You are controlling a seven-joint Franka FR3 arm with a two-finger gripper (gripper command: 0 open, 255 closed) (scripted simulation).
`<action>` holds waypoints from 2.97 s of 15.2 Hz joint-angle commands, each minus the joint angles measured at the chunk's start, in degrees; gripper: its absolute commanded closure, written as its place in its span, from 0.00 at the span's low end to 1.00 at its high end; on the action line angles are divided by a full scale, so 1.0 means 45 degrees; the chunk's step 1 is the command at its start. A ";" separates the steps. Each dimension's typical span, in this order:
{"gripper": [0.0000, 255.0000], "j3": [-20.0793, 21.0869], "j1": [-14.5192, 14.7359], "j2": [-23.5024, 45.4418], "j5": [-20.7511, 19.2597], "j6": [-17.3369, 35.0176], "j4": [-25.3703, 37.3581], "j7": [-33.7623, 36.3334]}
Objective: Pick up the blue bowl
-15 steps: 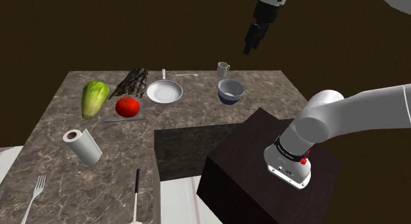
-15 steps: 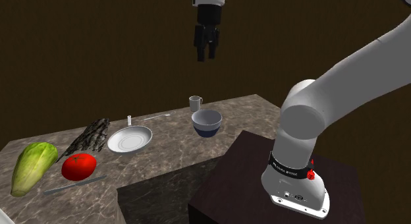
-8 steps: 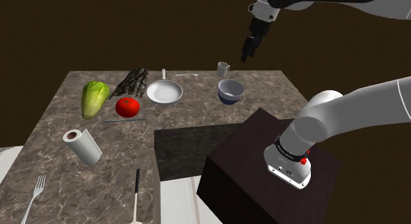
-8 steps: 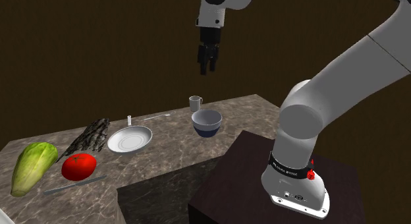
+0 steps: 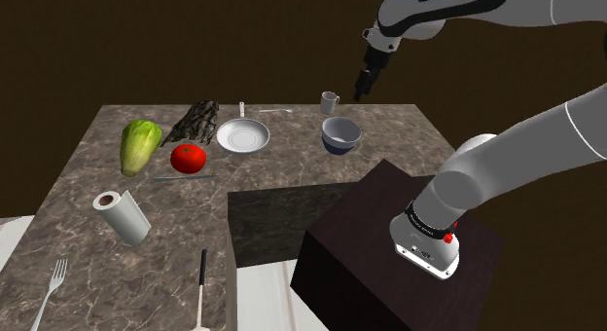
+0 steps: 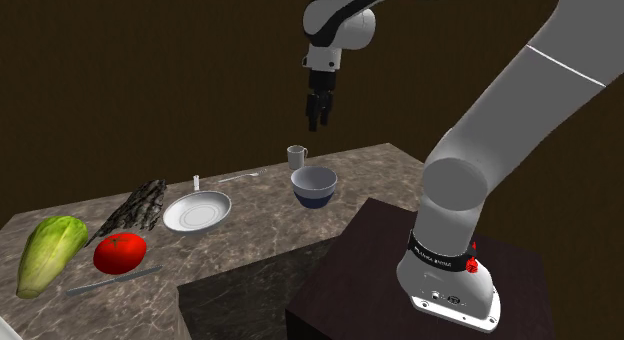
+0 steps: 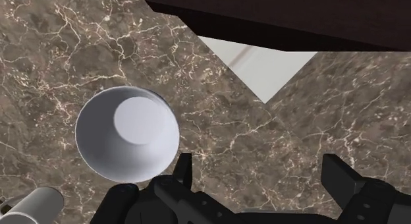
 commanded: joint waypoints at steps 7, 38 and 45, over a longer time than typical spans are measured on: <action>0.00 -0.1486 -0.0054 0.3607 0.0977 0.2287 0.0925 -0.2604; 1.00 -0.0563 -0.3378 1.5080 0.6390 0.4279 0.8436 -0.8983; 1.00 -0.0565 -0.3377 1.5079 0.6388 0.4273 0.8442 -0.8979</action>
